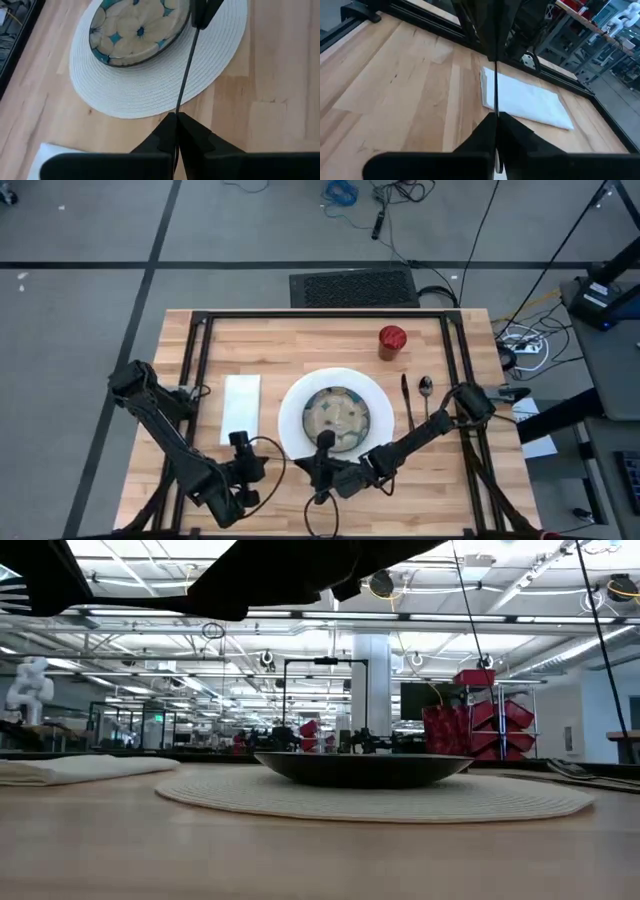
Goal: Set table place
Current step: Put the black fork on the white napkin
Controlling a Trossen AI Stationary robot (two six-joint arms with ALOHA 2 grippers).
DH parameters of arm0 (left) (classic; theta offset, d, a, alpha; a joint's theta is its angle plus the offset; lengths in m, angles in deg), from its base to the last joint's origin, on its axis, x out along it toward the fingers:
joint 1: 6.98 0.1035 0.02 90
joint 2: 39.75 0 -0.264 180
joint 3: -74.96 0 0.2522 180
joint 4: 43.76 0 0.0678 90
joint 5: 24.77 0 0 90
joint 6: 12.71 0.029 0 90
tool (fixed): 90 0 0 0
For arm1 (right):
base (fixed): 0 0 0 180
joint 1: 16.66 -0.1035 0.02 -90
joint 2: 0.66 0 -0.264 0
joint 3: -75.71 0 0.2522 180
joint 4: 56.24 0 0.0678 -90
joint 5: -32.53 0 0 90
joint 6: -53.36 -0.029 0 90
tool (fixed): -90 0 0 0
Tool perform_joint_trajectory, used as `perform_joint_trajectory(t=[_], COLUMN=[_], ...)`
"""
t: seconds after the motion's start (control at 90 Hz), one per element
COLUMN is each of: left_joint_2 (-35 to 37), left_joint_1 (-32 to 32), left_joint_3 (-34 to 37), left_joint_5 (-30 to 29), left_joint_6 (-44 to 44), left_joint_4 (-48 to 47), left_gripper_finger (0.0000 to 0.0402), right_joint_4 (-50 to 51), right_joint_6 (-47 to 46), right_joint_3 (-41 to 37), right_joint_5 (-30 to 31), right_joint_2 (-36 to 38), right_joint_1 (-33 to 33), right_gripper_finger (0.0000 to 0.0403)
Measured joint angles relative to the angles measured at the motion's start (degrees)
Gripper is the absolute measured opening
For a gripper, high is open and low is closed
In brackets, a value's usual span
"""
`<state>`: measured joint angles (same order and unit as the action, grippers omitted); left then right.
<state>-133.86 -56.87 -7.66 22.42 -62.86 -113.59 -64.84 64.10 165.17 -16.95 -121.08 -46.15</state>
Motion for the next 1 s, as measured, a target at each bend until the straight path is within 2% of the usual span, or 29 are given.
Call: perform_joint_trajectory(t=[0.544,0.656,0.778,1.0], left_joint_2=[0.0,-0.02,-0.02,-3.15], left_joint_1=[0.0,0.0,0.04,-0.21], left_joint_3=[0.0,0.13,1.93,2.82], left_joint_5=[-0.12,0.57,0.45,5.96], left_joint_6=[-0.09,-0.26,0.98,0.98], left_joint_4=[0.15,2.59,9.47,12.92], left_gripper_finger=[0.0,0.0,0.0,0.0], right_joint_4=[1.82,2.6,2.15,1.09], right_joint_6=[-3.57,-6.15,-9.92,-19.47], right_joint_3=[-0.02,-0.02,-0.02,-0.11], right_joint_5=[-1.99,-3.68,-5.99,-10.69], right_joint_2=[0.07,0.05,-1.41,-6.19], right_joint_1=[0.67,0.65,0.65,-0.63], right_gripper_finger=[0.0,0.0,0.0,0.0])
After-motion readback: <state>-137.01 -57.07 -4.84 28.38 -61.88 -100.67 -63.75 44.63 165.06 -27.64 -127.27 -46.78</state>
